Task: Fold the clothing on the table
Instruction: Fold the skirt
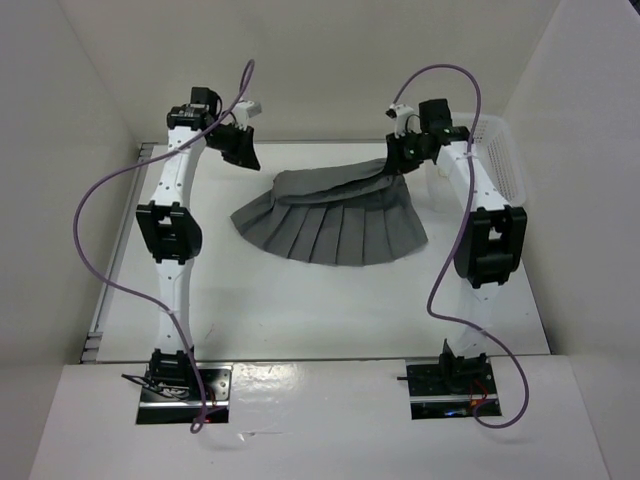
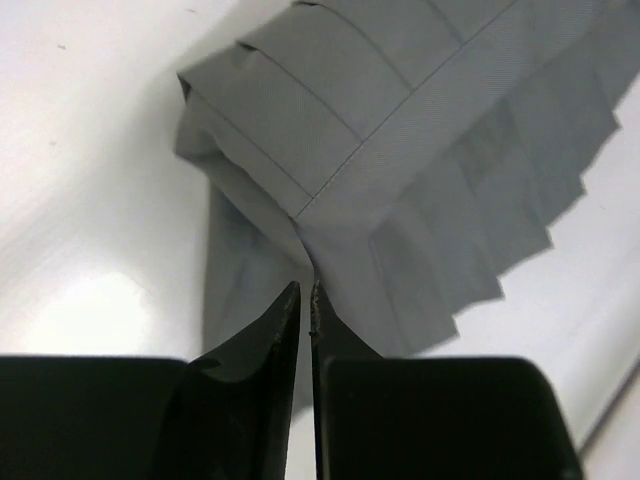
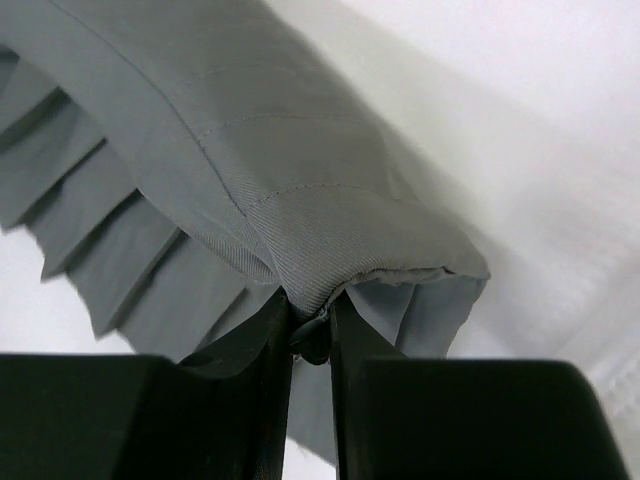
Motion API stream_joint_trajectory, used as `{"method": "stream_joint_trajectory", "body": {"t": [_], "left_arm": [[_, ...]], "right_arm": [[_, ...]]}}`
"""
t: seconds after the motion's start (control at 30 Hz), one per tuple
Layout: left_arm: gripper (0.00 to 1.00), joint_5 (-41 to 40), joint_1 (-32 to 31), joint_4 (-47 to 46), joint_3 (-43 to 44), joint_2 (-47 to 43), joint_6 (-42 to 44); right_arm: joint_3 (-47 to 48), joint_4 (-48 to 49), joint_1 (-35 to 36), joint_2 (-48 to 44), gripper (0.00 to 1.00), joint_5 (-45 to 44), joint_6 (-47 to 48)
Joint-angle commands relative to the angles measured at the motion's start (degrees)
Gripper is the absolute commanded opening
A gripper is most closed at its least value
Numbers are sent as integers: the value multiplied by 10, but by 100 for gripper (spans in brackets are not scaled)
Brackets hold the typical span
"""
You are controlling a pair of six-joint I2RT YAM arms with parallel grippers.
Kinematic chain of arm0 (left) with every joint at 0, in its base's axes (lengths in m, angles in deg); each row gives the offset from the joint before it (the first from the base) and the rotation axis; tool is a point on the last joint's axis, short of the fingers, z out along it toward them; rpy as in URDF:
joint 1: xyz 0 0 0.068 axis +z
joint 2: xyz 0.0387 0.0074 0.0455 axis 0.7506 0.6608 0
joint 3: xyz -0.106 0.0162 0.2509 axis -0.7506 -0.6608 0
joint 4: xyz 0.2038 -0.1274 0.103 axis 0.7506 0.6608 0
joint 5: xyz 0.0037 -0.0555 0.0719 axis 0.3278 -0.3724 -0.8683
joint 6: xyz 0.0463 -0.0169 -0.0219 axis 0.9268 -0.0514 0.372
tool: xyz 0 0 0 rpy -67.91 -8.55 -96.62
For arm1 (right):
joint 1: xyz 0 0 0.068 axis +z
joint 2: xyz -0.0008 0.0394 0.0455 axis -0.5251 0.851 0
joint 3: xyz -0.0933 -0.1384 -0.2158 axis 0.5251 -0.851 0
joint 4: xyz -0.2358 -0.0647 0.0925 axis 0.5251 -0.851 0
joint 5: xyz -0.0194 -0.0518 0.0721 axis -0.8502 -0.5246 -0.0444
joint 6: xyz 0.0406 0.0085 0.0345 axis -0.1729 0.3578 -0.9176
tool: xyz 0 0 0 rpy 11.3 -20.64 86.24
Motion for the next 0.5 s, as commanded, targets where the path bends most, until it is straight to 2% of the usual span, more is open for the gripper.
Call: {"method": "stream_joint_trajectory", "body": {"t": [0.0,0.17,0.2,0.27,0.37,0.47], "left_arm": [[13,71,15,81,-9,-66,70],[13,92,3,87,-97,-114,92],[17,92,3,87,-112,-121,97],[20,92,-5,87,-150,-128,110],[27,112,-16,87,-259,-133,133],[27,119,-16,72,-320,-133,148]], "right_arm": [[-66,-28,2,-79,0,-11,36],[-133,-28,2,-124,0,-17,42],[-138,-34,8,-124,0,-23,42],[-147,-43,15,-124,19,-38,53],[-160,-63,32,-124,53,-73,58],[-177,-69,43,-140,71,-102,64]]}}
